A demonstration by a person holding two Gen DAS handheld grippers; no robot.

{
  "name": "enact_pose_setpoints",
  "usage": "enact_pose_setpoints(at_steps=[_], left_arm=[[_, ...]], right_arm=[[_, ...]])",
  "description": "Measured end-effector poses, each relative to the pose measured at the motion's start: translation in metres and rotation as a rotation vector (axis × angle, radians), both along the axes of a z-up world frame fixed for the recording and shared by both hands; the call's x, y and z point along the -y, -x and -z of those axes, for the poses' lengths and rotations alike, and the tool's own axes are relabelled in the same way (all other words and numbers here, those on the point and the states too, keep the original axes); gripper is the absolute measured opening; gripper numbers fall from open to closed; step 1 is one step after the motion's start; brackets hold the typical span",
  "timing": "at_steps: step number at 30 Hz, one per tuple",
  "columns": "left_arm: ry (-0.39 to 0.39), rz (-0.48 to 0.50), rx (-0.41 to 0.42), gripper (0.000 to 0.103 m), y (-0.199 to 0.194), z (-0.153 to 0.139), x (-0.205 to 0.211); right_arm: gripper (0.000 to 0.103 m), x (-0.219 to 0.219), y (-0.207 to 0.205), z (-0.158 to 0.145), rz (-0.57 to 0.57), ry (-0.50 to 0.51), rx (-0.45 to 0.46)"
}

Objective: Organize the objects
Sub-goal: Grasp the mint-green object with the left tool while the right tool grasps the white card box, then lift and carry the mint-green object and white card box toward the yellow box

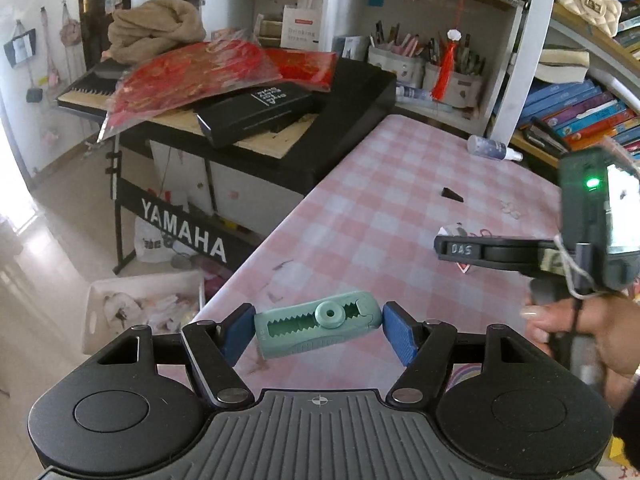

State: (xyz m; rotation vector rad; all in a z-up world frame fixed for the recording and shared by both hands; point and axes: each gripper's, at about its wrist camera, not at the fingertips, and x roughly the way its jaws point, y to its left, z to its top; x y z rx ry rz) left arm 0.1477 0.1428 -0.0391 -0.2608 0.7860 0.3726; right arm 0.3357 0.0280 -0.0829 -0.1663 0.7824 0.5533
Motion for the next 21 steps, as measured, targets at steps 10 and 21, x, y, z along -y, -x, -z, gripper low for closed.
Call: enact_pose_setpoints(at_steps=[10, 21], left_arm=[[0.012, 0.017, 0.052, 0.069, 0.013, -0.014, -0.004], [0.044, 0.104, 0.139, 0.069, 0.034, -0.03, 0.001]], right_arm=[[0.028, 0.012, 0.015, -0.009, -0.007, -0.031, 0.012], [0.028, 0.066, 0.092, -0.077, 0.052, -0.132, 0.064]])
